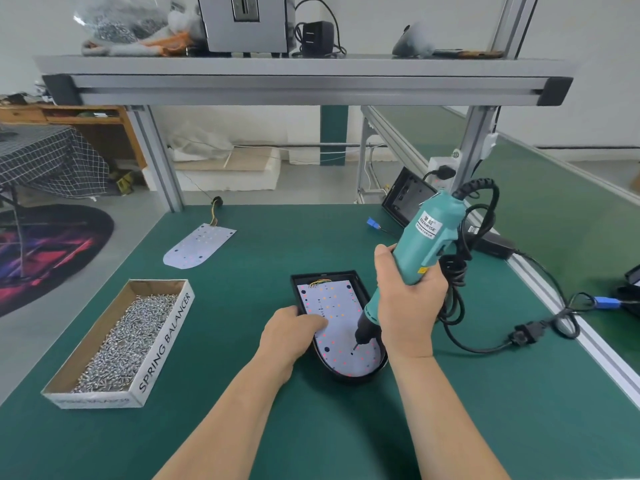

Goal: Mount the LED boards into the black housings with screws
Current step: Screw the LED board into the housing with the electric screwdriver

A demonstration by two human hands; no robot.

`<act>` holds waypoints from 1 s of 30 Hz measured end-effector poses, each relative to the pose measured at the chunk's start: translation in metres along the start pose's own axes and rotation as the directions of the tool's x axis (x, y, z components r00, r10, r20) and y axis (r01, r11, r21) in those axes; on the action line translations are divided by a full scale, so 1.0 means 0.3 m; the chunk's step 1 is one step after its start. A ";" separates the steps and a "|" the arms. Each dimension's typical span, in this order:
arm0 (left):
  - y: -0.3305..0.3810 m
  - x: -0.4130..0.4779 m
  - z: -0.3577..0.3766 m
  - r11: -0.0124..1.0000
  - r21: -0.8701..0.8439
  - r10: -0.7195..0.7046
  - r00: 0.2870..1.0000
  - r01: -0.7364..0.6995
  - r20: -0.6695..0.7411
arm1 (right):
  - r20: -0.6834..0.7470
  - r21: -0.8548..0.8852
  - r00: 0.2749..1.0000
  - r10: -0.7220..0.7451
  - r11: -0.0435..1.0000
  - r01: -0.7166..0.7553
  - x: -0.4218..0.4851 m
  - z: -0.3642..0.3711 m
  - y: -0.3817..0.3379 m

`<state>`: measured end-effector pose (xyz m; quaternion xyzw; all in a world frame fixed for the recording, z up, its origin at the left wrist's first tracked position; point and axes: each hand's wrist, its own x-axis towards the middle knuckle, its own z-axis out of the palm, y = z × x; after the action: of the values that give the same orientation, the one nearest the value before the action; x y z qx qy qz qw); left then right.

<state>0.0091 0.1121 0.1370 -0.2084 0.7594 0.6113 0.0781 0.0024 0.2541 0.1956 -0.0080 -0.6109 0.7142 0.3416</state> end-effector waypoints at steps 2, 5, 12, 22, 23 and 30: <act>-0.002 0.002 0.001 1.000 -0.002 -0.007 1.000 0.007 0.000 | 0.002 -0.006 1.000 0.007 1.000 -0.007 -0.003 -0.002 0.004; -0.006 0.004 0.001 1.000 0.007 -0.009 1.000 0.009 0.000 | 0.006 -0.016 1.000 0.001 1.000 -0.001 -0.008 -0.004 0.006; -0.008 0.006 0.003 1.000 -0.003 -0.005 1.000 0.005 -0.006 | 0.036 -0.028 0.999 -0.011 1.000 0.012 -0.008 0.007 0.005; -0.012 0.016 0.007 0.998 0.048 -0.035 0.999 0.037 -0.038 | 0.126 -0.021 0.992 0.028 0.999 -0.026 -0.023 0.016 0.012; -0.008 0.014 0.006 0.998 0.055 -0.040 0.999 0.041 -0.032 | 0.119 -0.022 0.992 0.043 0.999 -0.041 -0.022 0.014 0.009; 0.045 -0.029 -0.053 0.983 0.173 -0.080 0.987 0.055 0.139 | 0.125 0.101 0.992 0.036 0.994 -0.049 -0.068 -0.012 -0.078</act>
<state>0.0136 0.1010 0.1561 -0.1816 0.7932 0.5554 0.1714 0.0308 0.2476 0.2070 0.0406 -0.5923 0.7514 0.2880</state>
